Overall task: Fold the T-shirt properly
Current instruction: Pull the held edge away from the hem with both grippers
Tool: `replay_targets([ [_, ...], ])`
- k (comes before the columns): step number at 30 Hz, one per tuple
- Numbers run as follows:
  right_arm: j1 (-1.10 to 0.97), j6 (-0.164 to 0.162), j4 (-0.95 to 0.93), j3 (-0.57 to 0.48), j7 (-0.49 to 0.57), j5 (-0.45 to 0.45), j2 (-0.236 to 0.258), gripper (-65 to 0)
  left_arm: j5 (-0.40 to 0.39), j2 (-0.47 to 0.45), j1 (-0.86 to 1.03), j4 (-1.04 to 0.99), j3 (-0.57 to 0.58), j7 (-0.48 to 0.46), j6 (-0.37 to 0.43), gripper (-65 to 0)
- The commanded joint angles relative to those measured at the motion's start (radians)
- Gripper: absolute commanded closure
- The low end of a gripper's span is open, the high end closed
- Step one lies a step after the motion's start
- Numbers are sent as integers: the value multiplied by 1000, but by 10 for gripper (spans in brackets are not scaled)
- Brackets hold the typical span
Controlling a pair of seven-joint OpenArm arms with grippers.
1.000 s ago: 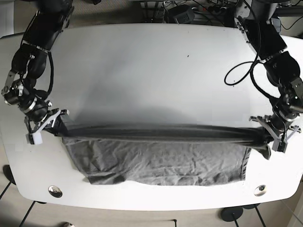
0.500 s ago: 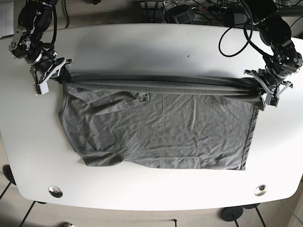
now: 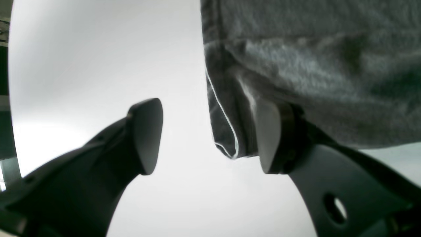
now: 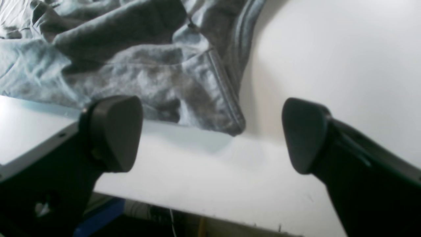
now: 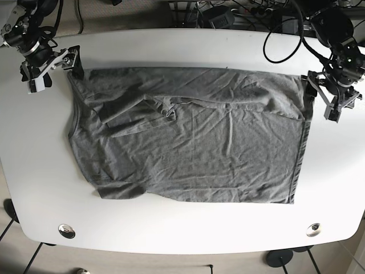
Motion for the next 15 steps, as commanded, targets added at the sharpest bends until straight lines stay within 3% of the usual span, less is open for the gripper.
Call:
replay_targets([
  [1,11,7,-31,5,16,-12,17,-612,-6,-20,-11,-10,-5,-19,2,-403],
  [6,88,7,-163,-31,19,-143,8,-599,-6,-18,-8,-111,-11,-55,2,-403],
  [12,129,7,-275,-41,19,-144,8,-595,-5,1,31,-140,-16,-125,2,-403],
  [15,134,7,-278,-67,19,-151,8,-504,-2,29,31,-143,-46,-126,2,-403],
])
